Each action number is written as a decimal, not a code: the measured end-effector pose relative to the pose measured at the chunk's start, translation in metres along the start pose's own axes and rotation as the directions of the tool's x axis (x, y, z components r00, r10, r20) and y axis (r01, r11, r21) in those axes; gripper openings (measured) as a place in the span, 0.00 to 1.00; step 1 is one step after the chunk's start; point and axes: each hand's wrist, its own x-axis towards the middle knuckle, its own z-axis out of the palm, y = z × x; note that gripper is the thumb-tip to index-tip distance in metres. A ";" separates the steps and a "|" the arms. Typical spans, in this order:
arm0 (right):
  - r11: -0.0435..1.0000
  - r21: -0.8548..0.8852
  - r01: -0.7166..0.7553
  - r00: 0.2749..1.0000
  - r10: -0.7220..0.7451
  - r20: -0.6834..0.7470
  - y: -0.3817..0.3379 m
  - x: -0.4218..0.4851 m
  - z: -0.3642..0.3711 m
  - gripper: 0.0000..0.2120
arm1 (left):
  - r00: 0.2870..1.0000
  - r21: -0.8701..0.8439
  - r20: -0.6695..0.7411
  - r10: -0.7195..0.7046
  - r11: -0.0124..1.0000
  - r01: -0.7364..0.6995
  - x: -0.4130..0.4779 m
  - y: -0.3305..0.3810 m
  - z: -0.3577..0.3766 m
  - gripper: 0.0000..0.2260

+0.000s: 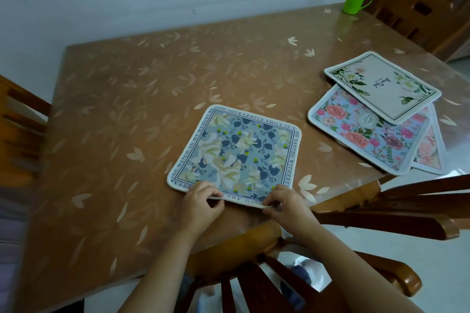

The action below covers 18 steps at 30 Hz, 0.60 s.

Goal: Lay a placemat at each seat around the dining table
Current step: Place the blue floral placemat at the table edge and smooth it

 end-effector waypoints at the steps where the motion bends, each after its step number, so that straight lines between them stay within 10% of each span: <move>1: 1.000 -0.012 0.020 1.000 -0.020 0.001 -0.002 0.002 0.003 0.03 | 1.000 0.002 -0.007 -0.014 1.000 0.014 0.000 -0.003 -0.003 0.08; 18: 0.957 -0.057 0.284 0.958 -0.281 0.057 -0.055 0.056 0.048 0.04 | 0.961 0.053 -0.174 -0.214 0.973 0.226 -0.043 -0.014 -0.052 0.04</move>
